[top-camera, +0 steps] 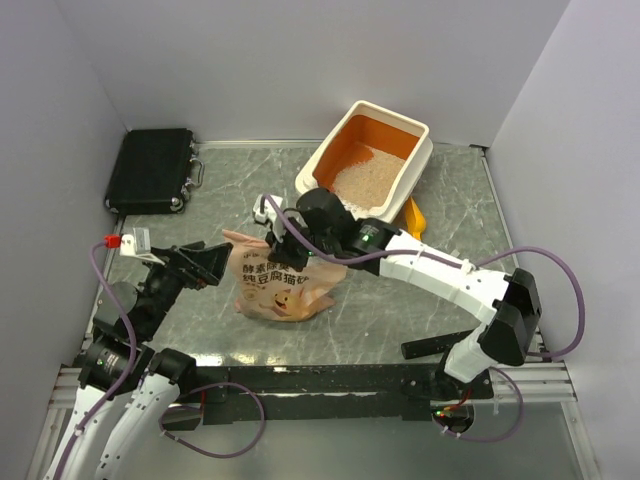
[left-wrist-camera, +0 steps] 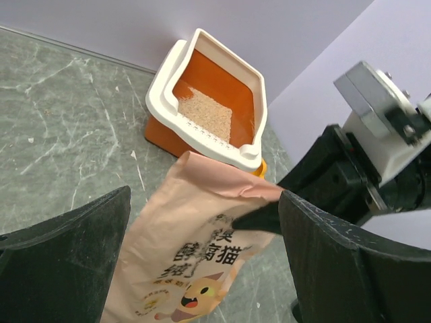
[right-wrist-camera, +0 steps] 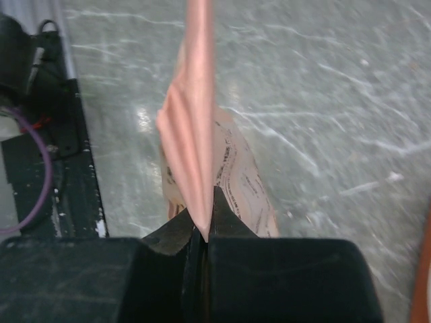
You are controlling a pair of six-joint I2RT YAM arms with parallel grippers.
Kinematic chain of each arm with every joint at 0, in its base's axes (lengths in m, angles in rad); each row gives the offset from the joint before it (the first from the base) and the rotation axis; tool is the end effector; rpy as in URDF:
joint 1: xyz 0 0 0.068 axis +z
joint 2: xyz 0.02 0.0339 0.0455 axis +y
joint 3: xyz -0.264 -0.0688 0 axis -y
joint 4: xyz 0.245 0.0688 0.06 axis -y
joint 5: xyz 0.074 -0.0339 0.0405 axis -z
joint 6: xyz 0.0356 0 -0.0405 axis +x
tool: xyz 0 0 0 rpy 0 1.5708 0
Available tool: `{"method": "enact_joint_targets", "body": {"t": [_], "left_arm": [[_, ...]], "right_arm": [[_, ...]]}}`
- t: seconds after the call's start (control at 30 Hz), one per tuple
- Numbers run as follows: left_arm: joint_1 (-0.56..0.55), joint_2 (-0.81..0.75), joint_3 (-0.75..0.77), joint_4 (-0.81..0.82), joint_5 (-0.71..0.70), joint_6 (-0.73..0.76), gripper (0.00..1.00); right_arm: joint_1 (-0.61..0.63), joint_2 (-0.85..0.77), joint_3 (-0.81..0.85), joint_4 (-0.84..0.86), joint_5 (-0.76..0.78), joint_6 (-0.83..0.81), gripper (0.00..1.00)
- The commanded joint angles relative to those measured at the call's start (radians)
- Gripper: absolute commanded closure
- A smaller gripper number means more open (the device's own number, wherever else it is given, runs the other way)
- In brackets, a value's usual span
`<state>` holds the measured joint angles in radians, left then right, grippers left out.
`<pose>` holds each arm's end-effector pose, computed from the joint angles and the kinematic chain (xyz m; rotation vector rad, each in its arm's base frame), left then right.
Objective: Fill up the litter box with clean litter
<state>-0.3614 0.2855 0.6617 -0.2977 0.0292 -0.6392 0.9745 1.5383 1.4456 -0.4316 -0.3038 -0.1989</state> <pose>0.0761 -0.0299 0.3423 -0.1902 1.5369 -0.8233 0.1902 0.2992 0.3604 -1.3536 1.6919 0.7767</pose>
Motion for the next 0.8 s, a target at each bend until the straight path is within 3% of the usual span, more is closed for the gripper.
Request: {"method": "enact_joint_targets", "body": {"t": [0.0,0.23,0.5,0.7,0.77], "left_arm": [[-0.002,0.006,-0.001,0.017,0.023,0.009,0.05],[-0.002,0.017,-0.002,0.028,0.047,0.009,0.05],[-0.002,0.011,-0.007,0.028,0.051,0.004,0.05],[-0.002,0.011,-0.005,0.014,0.046,0.006,0.05],[-0.002,0.009,-0.005,0.012,0.048,0.004,0.05]], "right_arm": [[0.026,-0.073,-0.071,0.263,-0.121,-0.011,1.0],[0.035,-0.136,-0.102,0.257,-0.144,-0.054,1.0],[0.185,-0.162,-0.197,0.29,0.093,-0.154,1.0],[0.213,-0.21,-0.281,0.398,0.175,-0.139,1.0],[0.211,-0.231,-0.307,0.425,0.236,-0.142,0.8]]}}
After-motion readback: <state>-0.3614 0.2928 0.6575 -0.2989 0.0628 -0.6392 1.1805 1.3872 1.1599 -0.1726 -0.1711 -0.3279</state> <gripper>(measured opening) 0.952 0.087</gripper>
